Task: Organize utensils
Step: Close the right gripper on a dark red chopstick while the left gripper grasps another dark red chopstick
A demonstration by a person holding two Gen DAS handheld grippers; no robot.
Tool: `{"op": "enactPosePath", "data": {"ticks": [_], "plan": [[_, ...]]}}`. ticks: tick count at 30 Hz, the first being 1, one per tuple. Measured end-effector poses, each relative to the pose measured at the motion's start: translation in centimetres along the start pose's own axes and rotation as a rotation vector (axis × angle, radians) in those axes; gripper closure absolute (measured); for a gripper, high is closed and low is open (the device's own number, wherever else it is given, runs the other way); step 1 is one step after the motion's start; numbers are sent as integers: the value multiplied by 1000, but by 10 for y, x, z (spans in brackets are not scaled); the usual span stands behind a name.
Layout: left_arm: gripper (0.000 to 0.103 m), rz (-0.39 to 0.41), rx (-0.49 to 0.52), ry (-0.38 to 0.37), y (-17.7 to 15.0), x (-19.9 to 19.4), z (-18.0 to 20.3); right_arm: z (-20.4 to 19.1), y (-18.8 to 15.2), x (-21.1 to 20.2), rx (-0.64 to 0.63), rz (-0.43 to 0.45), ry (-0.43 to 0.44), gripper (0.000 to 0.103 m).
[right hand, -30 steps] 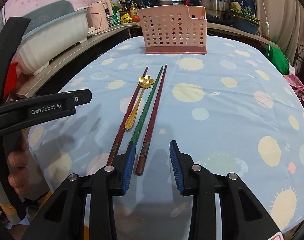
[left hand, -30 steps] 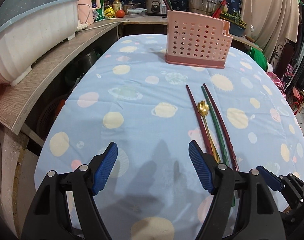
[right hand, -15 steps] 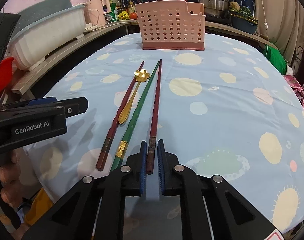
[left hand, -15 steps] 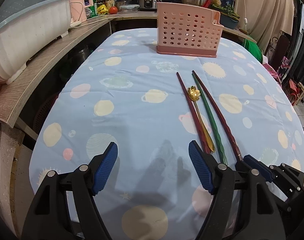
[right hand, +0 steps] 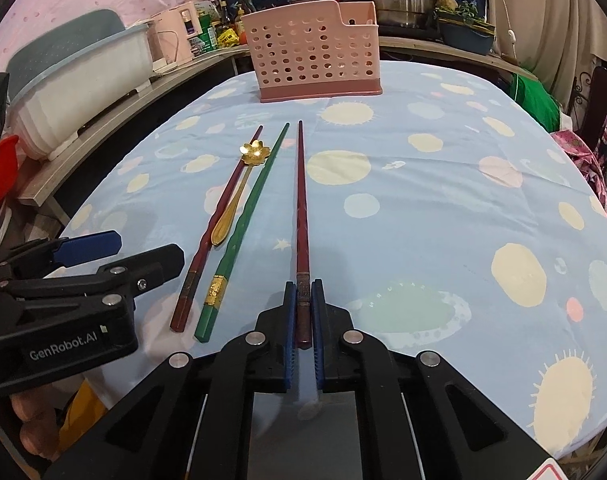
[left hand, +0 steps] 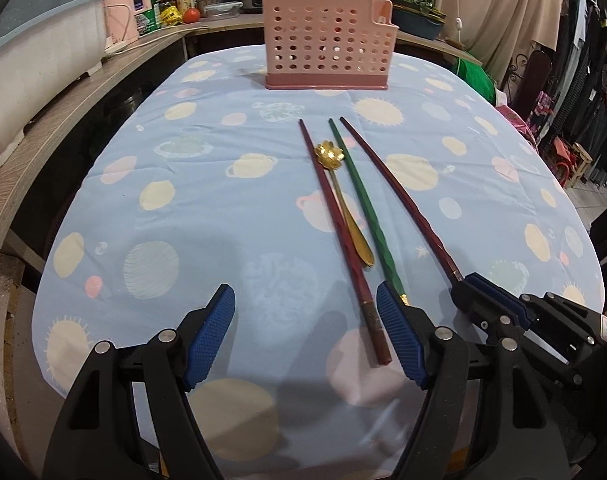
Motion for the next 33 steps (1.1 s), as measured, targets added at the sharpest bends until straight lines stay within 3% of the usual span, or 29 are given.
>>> {"op": "enactPosePath", "data": {"ticks": [9, 17, 23, 31, 33], "plan": [[37, -45, 5, -6, -7, 12, 6, 1, -2, 0, 1, 3, 0, 96], [42, -37, 20, 19, -10, 12, 7, 0, -2, -1, 1, 6, 0, 96], [61, -30, 18, 37, -9, 11, 3, 0, -2, -1, 1, 6, 0, 96], [95, -28, 7, 29, -9, 10, -5, -1, -2, -1, -4, 6, -10, 96], [95, -31, -3, 12, -9, 11, -8, -1, -1, -1, -2, 5, -15, 96]]}}
Point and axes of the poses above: each gripper's, at about its wrist camera, not at the fingertips, and x roughly the way its jaws point, z to its right, y to its top, the point moved 1 cm from there along x, roughly the way its jaws point, and after that the axes turned 5 degrees about y, right-handed, at the moved point
